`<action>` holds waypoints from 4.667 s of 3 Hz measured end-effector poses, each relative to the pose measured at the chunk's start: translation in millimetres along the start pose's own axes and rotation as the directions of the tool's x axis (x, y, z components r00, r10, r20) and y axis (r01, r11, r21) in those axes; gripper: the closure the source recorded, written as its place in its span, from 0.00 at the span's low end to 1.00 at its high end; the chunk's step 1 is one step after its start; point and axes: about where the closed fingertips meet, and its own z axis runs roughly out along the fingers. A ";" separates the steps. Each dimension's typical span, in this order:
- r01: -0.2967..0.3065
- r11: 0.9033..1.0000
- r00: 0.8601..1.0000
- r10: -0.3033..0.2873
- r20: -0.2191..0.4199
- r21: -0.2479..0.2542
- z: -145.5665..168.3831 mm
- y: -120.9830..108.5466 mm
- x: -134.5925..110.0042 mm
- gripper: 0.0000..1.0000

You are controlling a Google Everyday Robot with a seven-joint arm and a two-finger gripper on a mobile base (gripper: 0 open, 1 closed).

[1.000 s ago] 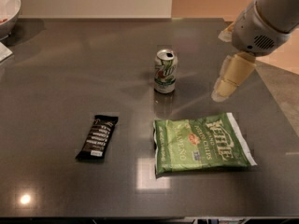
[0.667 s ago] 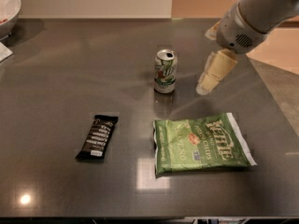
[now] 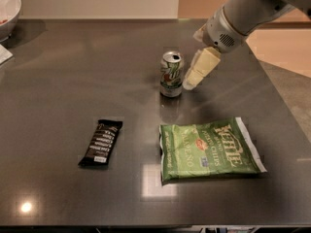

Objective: Move 7up can near rxbar chocolate

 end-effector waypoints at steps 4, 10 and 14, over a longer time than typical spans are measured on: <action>-0.024 0.993 0.998 0.031 0.060 -0.111 50.3 -2.4 -24.7 0.94; 0.246 0.917 0.965 -0.200 0.171 -0.315 57.4 124.4 -84.9 0.59; 0.256 0.911 0.963 -0.212 0.165 -0.325 62.9 130.8 -85.6 0.00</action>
Offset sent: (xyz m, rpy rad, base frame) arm 0.0303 0.0358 -0.0330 0.0722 0.0961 0.0240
